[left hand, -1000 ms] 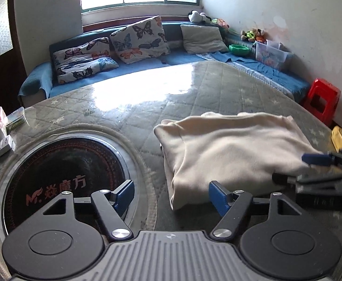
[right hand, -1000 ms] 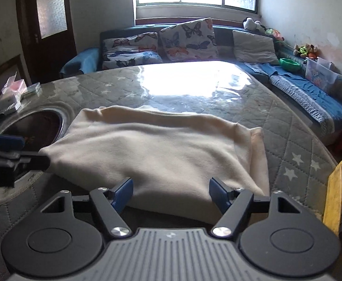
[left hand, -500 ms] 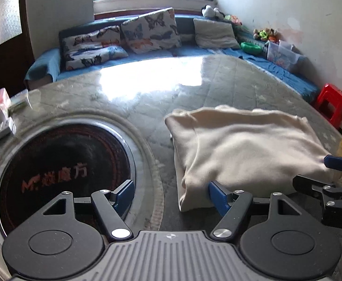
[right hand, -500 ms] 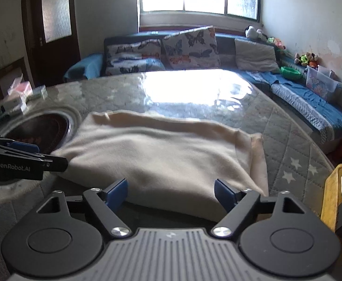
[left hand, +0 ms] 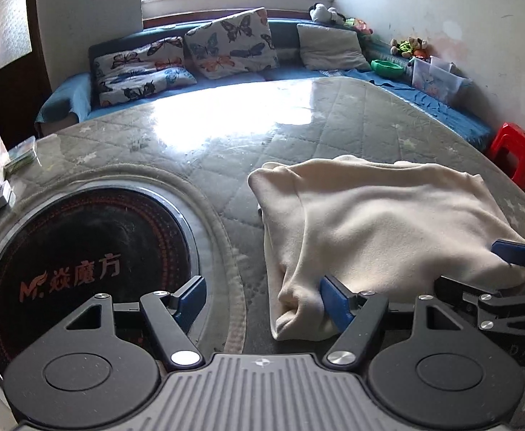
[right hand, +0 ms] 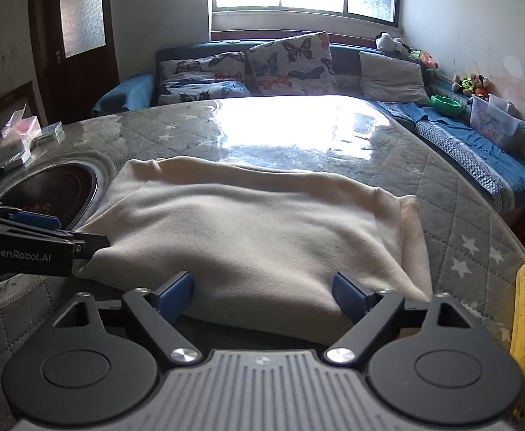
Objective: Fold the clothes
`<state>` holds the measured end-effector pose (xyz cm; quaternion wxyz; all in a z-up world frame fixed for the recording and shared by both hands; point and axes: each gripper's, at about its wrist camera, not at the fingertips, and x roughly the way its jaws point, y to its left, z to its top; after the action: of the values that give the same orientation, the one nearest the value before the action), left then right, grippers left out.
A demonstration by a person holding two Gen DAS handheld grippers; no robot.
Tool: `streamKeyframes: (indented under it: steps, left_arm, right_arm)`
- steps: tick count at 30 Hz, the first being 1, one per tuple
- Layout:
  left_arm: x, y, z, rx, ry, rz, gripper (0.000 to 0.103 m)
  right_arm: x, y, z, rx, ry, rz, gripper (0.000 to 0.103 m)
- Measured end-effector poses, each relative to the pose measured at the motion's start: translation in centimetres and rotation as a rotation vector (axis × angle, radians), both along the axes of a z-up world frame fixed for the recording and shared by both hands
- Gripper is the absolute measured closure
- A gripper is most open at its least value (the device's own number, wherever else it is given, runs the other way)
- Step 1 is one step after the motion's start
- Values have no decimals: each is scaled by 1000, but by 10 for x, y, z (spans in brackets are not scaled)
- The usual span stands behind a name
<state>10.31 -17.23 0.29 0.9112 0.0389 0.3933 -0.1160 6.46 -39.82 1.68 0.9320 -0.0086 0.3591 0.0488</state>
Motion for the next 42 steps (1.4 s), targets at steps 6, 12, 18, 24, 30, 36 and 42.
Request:
streamKeyframes:
  steps: [6, 12, 18, 24, 30, 36, 42]
  left_arm:
    - [-7, 3, 4, 9, -17, -3, 25]
    - [-18, 8, 8, 4, -32, -7, 17]
    - [-32, 13, 8, 12, -51, -15, 11]
    - [-46, 18, 10, 6, -71, -13, 6]
    - [-60, 24, 14, -12, -94, -15, 0]
    - [-72, 25, 17, -14, -115, -30, 0]
    - [-84, 24, 21, -21, -133, -42, 0]
  right_arm:
    - [-6, 2, 6, 3, -9, -9, 8]
    - [-14, 5, 10, -1, -23, -19, 3]
    - [-24, 8, 14, -11, -35, -29, 0]
    - [-34, 12, 17, -14, -45, -34, 0]
    - [-43, 15, 19, -9, -52, -34, 0]
    - [-53, 19, 21, -12, -61, -30, 0]
    - [-63, 21, 26, -14, -77, -29, 0]
